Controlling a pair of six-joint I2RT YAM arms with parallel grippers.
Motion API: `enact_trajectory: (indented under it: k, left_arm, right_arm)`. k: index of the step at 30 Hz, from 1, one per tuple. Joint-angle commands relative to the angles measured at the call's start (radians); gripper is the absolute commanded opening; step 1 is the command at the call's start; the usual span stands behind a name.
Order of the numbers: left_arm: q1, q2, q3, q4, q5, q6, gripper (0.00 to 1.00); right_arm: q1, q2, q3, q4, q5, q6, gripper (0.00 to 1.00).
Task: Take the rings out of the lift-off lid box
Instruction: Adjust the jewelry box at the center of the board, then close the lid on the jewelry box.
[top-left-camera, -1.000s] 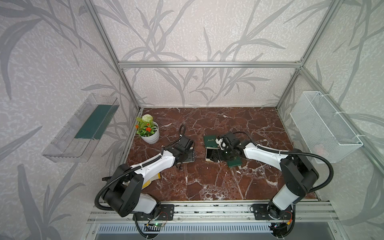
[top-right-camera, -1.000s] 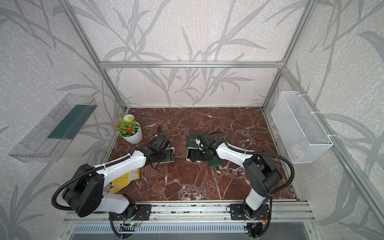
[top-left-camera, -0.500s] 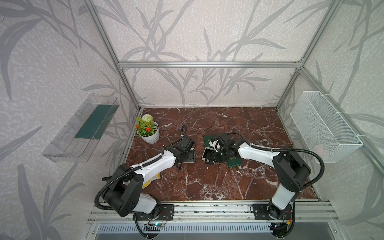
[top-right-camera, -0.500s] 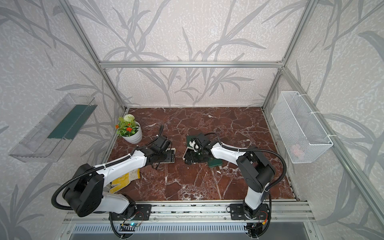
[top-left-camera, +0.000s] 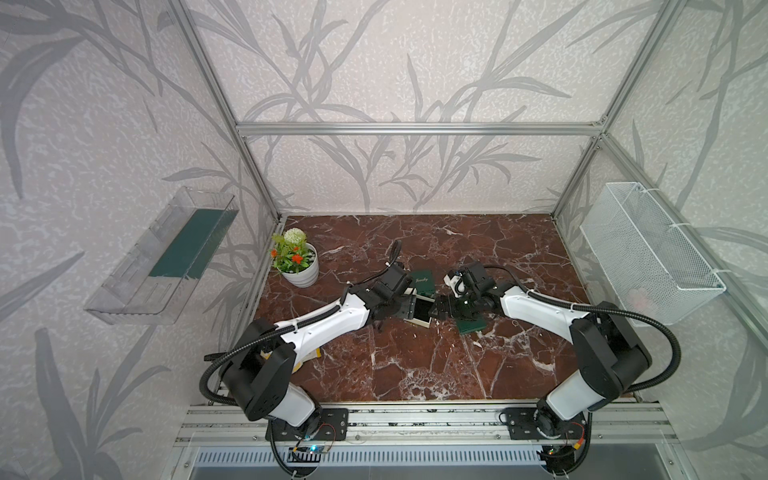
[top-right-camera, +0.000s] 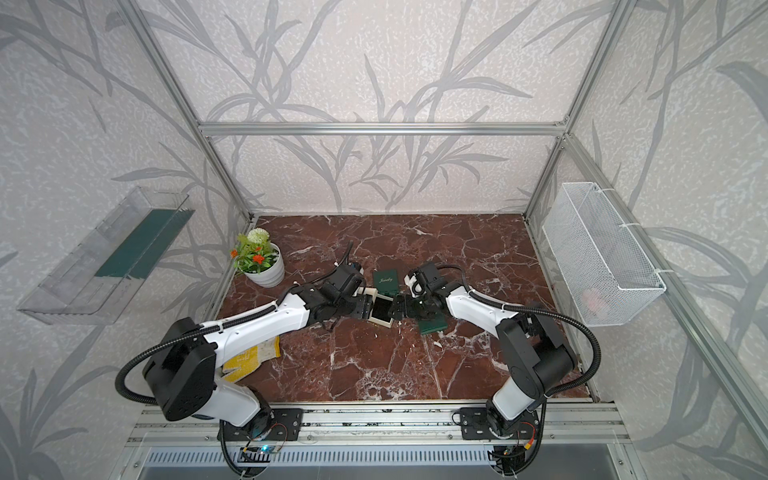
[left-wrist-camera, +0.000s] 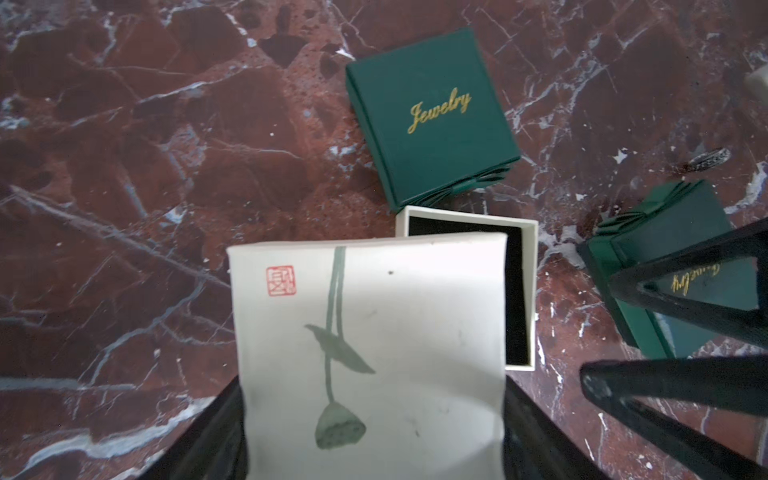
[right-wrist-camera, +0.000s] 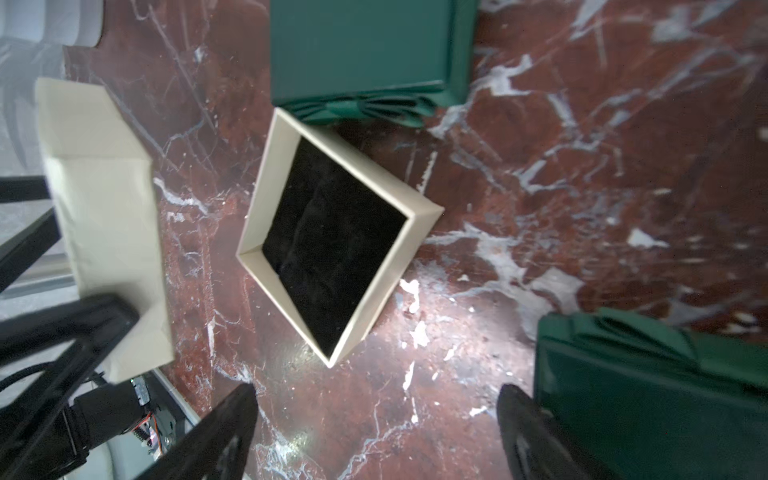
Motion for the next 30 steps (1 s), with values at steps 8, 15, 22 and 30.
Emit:
enact_trajectory:
  k: [8, 15, 22, 30]
  left_arm:
    - [-0.078, 0.12, 0.098, -0.012, 0.012, 0.02, 0.73]
    - [-0.084, 0.196, 0.135, -0.016, 0.0, 0.034, 0.73]
    - [-0.086, 0.225, 0.161, -0.026, -0.007, 0.057, 0.72]
    - [-0.088, 0.256, 0.202, -0.046, 0.006, 0.058, 0.72]
  right_arm:
    - [-0.069, -0.093, -0.059, -0.08, 0.115, -0.003, 0.91]
    - [-0.069, -0.142, -0.085, -0.079, 0.123, -0.001, 0.91]
    - [-0.07, -0.149, -0.103, -0.075, 0.122, 0.004, 0.9]
    - [-0.069, -0.14, -0.111, -0.062, 0.115, 0.013, 0.9]
